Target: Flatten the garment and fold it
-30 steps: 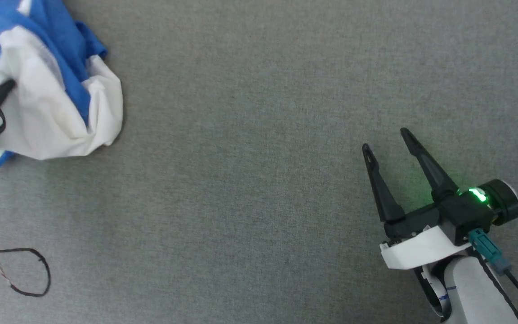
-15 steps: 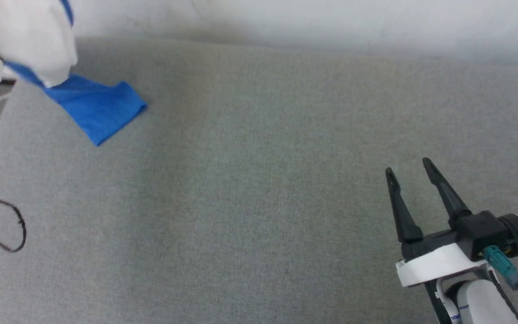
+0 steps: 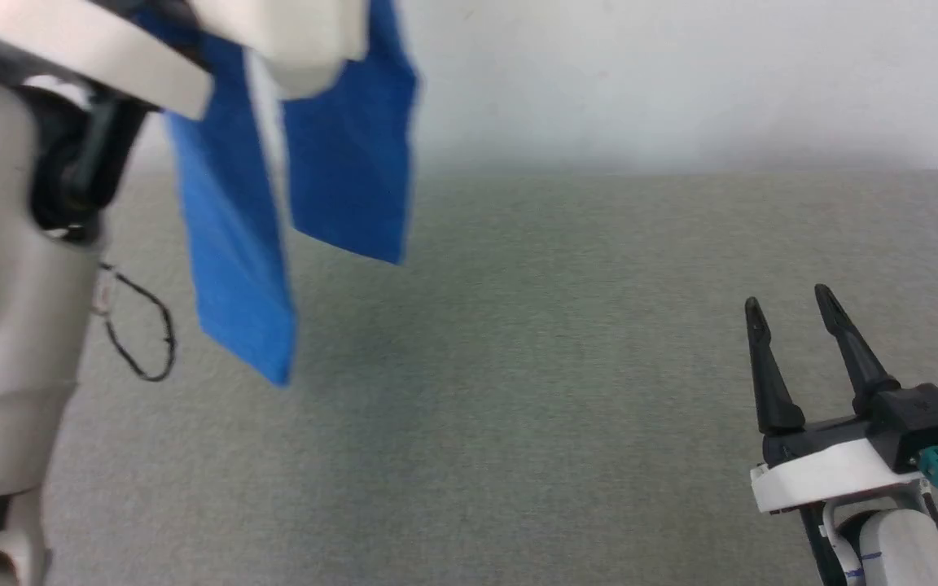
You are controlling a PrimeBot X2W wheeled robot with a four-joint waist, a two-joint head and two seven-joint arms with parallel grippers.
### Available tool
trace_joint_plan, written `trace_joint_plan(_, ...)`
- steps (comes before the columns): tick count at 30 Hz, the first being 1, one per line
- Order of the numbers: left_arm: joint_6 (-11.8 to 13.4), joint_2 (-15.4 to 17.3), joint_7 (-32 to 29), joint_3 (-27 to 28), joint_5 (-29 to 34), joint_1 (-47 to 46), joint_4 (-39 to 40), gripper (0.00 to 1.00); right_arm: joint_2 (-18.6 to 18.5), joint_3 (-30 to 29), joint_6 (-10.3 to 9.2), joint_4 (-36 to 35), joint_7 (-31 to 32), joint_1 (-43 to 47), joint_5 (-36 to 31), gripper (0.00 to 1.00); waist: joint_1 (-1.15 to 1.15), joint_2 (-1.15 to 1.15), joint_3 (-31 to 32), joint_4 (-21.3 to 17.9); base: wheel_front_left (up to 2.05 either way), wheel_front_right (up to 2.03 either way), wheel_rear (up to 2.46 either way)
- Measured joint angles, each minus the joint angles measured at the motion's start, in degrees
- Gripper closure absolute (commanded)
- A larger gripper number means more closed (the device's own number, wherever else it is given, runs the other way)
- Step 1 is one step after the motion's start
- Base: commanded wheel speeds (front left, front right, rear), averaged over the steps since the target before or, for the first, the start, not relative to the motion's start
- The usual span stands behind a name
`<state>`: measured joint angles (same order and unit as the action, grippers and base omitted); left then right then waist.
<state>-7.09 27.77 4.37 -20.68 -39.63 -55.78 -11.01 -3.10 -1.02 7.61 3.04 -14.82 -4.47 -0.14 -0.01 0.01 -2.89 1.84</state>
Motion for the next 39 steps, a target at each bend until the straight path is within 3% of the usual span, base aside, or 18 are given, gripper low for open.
trace_joint_plan(11, 1.78, -9.73, -1.81, -8.59, 0.32, 2.33, 6.71, 1.00, 0.03, -1.79, 0.00, -1.48, 0.00, -0.11, 0.98, 0.00, 0.00, 0.00, 0.70, -9.79, 0.00, 0.00, 0.00)
trace_joint_plan(16, 2.25, -13.38, -1.22, -15.21, 0.86, 11.22, 0.21, 1.00, 0.00, -2.37, 0.00, -1.86, 0.00, -0.29, 2.34, 0.00, 0.01, 0.00, -1.37, -13.00, 0.00, 0.00, 0.00)
trace_joint_plan(21, 1.29, -15.05, -1.43, -24.08, 2.65, 20.48, -11.63, 1.00, 0.03, -1.71, 0.00, -1.78, 0.00, -1.12, 3.25, 0.00, 0.02, 0.00, -4.68, -14.59, 0.00, 0.00, 0.00)
trace_joint_plan(22, 1.07, -15.24, -1.65, -25.69, 3.38, 21.62, -13.89, 0.95, 0.02, -1.47, 0.00, -1.71, 0.00, -1.25, 3.33, 0.00, 0.02, 0.00, -5.29, -14.81, 0.00, 0.00, 0.00)
trace_joint_plan(23, 1.01, -15.63, -1.85, -27.18, 3.87, 22.48, -15.91, 0.51, 0.02, -1.21, 0.00, -1.59, 0.00, -1.31, 3.36, 0.00, 0.02, 0.00, -5.87, -14.99, 0.00, 0.00, 0.00)
trace_joint_plan(24, 0.94, -16.13, -2.03, -28.36, 3.96, 23.13, -17.82, 0.00, 0.02, -0.89, 0.00, -1.40, 0.00, -1.37, 3.36, 0.00, 0.02, 0.00, -6.42, -15.12, 0.00, 0.00, 0.00)
trace_joint_plan(31, 0.45, -19.03, 3.24, -30.28, 4.33, 23.68, -23.34, 0.00, 0.04, 0.19, 0.00, -0.07, 0.00, -1.42, 3.23, 0.00, 0.02, 0.00, -7.42, -14.12, 0.00, 0.00, 0.00)
trace_joint_plan(36, 0.16, -18.78, 7.64, -27.41, 3.02, 23.45, -22.05, 0.00, 0.05, 0.01, 0.00, 0.26, 0.00, -1.02, 2.35, 0.00, 0.01, 0.00, -5.35, -12.68, 0.00, 0.00, 0.00)
trace_joint_plan(39, 1.51, -17.50, 9.16, -24.70, 2.90, 23.26, -18.71, 0.00, 0.05, -0.62, 0.00, 0.25, 0.00, -0.07, 1.60, 0.00, 0.01, 0.00, -3.56, -11.19, 0.00, 0.00, 0.00)
